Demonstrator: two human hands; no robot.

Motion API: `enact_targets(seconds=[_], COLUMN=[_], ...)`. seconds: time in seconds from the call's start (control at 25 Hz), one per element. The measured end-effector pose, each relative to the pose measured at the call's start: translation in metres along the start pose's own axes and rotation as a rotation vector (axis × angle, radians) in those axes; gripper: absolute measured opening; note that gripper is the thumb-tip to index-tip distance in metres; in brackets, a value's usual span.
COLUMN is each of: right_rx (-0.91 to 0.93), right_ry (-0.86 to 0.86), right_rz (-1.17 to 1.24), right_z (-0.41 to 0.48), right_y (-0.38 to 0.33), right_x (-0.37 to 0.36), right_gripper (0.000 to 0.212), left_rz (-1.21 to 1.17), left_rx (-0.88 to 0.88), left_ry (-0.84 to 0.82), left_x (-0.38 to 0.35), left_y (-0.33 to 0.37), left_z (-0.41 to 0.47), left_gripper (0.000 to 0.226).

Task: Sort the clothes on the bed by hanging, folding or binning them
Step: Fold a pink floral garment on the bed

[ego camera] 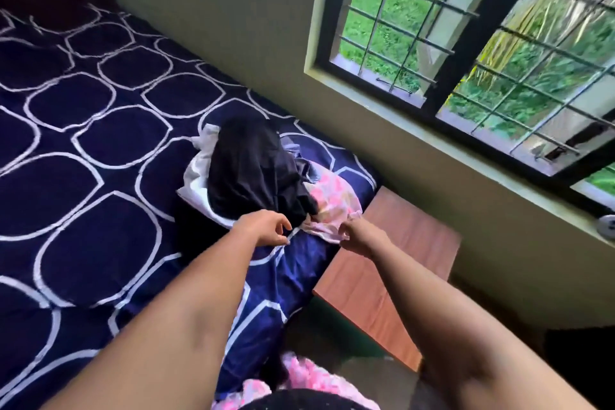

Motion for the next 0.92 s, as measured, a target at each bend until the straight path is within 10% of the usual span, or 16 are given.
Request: enact_targets(seconds=[0.52, 0.76, 0.92], right_rx=[-0.217, -0.155, -0.106], right_ry=[-0.035, 0.004, 0.032], right_rz=[0.211, 0.039, -0.043], right_z=[0.113, 0.147, 0.159], right_y=[0.119, 0.146, 0.161], right_x=[-0.070, -0.131, -0.167], right_gripper=[0.030, 0.063, 0.030], left_rz=[0.332, 0.389, 0.323], left_rx=[-0.138, -0.084, 0.028], left_ry=[0.062, 0.054, 0.013], left_x=[-0.066, -0.134, -0.158], left_y=[0.043, 0.053, 0.038], left_z=[0.157, 0.213, 0.228], left_gripper=[0.053, 0.070, 0.070])
Point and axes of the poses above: each hand's wrist, its own z-axis towards the middle knuckle, its own x-axis out of the back of the hand, y = z × x, the point moved 8 cm from there along z, towards the middle knuckle, and after that the axes turned 6 degrees about x, right-handed, at the moved point
